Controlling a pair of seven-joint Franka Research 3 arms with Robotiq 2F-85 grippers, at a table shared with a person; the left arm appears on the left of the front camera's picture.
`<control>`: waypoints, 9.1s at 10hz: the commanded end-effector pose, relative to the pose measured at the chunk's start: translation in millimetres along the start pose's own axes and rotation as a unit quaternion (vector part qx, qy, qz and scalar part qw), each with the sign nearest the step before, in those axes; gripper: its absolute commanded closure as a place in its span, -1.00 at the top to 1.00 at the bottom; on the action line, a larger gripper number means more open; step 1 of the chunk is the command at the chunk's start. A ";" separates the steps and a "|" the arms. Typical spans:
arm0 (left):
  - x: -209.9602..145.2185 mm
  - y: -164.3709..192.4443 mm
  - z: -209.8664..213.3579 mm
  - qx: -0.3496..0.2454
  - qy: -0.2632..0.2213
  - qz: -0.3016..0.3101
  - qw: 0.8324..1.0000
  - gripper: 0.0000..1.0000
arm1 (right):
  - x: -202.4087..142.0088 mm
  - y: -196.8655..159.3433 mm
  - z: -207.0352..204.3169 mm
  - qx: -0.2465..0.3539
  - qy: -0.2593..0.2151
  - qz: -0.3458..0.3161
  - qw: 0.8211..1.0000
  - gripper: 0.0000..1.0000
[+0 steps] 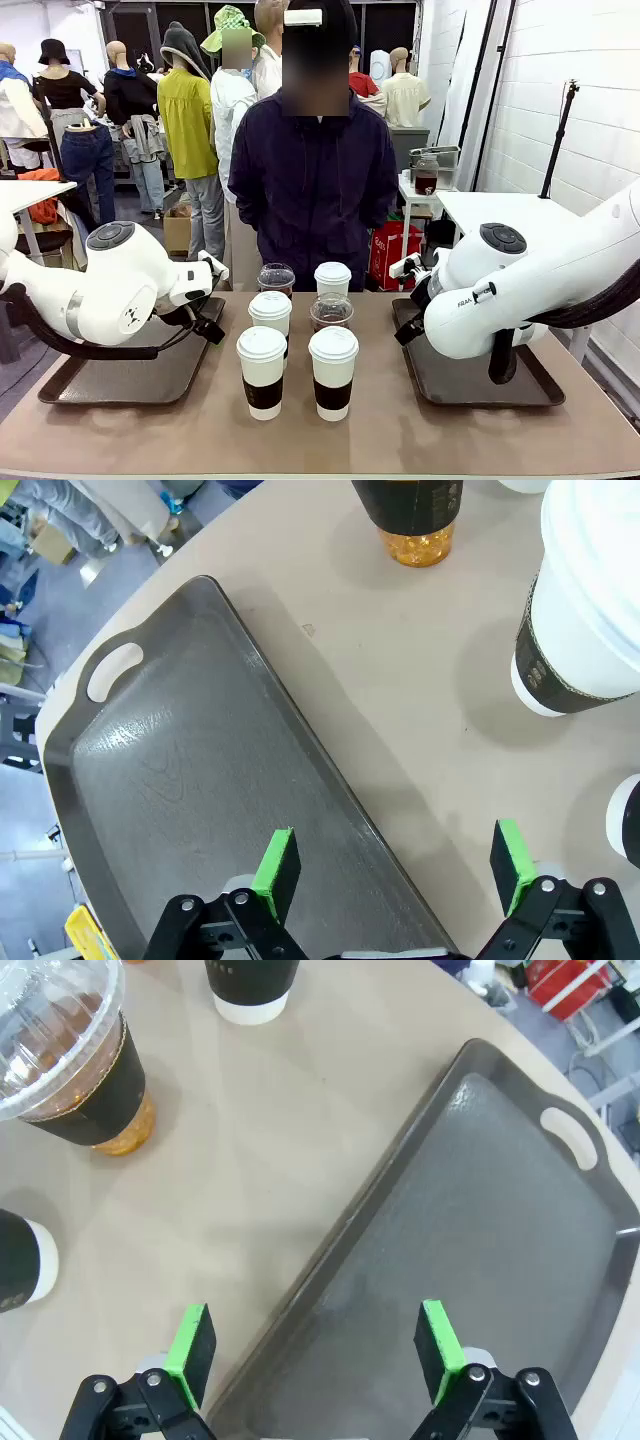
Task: Distribute the coffee onto the tray.
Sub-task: Pick up one iced Americano and place it on the right Handle tray.
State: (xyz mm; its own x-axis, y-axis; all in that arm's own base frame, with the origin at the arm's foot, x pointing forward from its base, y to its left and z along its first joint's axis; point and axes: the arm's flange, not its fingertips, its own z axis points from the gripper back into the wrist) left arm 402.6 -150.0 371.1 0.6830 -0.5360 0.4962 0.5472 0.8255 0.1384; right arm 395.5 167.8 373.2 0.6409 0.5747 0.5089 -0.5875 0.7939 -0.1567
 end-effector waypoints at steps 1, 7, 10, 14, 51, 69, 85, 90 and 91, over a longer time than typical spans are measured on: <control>0.0 -0.1 0.0 0.000 0.000 0.000 1.000 1.00 | 0.0 0.0 0.0 0.000 0.000 0.000 1.000 1.00; 0.0 -0.1 0.0 0.000 0.000 0.000 1.000 1.00 | 0.0 0.0 0.0 0.000 0.000 0.000 1.000 1.00; 0.0 -0.1 0.0 0.000 0.000 0.000 1.000 1.00 | 0.0 0.0 0.0 0.000 0.000 0.000 1.000 1.00; 0.0 -0.1 0.0 0.000 0.000 0.000 1.000 1.00 | 0.0 0.0 0.0 0.000 0.000 0.000 1.000 1.00; 18.4 91.6 150.3 -0.089 -0.215 0.026 0.972 1.00 | 8.2 -54.2 150.9 0.172 -0.188 0.131 0.958 1.00; 18.4 91.6 150.3 -0.089 -0.215 0.026 0.972 1.00 | 33.3 -118.5 107.5 0.259 -0.238 0.232 0.907 1.00; 18.4 91.6 150.3 -0.089 -0.215 0.026 0.972 1.00 | 2.6 -147.0 6.9 0.350 -0.311 0.231 0.853 1.00; 18.4 91.6 150.3 -0.089 -0.215 0.026 0.972 1.00 | -14.7 -135.4 -60.5 0.370 -0.359 0.212 0.830 1.00; 18.4 91.6 150.3 -0.089 -0.215 0.026 0.972 1.00 | -14.2 -132.9 -71.9 0.366 -0.370 0.205 0.829 1.00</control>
State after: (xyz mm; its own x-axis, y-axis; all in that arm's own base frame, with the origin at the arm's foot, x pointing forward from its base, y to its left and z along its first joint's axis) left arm 393.0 -58.7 521.9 0.4638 -0.3382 0.8189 0.6178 0.7859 -0.0254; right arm 490.1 64.8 330.5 0.0210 0.3221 0.9465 -0.9979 0.0644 0.0003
